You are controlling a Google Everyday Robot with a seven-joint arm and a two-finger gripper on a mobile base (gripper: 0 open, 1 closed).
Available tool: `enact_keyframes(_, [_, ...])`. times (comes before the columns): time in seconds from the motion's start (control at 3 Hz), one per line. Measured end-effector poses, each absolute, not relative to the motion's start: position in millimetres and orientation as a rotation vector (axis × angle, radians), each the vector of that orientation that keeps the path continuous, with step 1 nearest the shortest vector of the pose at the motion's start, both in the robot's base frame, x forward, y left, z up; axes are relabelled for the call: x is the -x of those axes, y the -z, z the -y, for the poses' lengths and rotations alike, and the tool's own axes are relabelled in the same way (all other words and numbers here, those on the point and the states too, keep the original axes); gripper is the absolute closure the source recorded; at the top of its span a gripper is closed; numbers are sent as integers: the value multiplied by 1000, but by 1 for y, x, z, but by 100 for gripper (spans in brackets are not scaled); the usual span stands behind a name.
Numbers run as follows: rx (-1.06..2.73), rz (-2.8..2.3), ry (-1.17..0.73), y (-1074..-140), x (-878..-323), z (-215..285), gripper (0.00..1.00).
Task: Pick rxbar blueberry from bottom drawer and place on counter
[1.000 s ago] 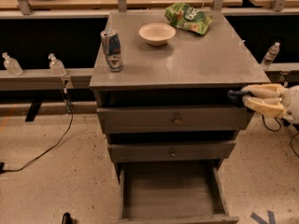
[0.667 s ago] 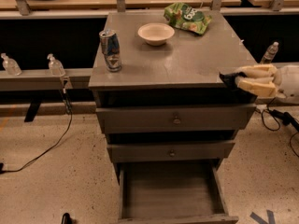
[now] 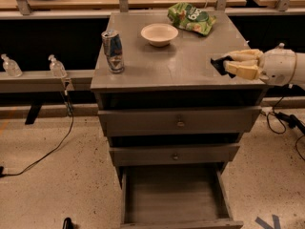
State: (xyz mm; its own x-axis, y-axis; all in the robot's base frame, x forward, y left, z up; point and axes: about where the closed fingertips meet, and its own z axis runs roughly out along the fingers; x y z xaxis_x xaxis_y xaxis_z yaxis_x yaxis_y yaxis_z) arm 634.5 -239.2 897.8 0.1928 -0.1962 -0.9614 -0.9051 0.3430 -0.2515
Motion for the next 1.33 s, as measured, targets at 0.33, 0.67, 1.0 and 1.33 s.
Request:
enact_keyframes(0.33, [1091, -1308, -647, -902, -665, 231, 100])
enact_keyframes(0.67, [1027, -1302, -598, -912, -694, 236, 100])
enact_keyframes(1.0, [971, -1321, -508, -921, -709, 248, 85])
enact_keyframes(1.33, [947, -1324, -492, -923, -717, 248, 62])
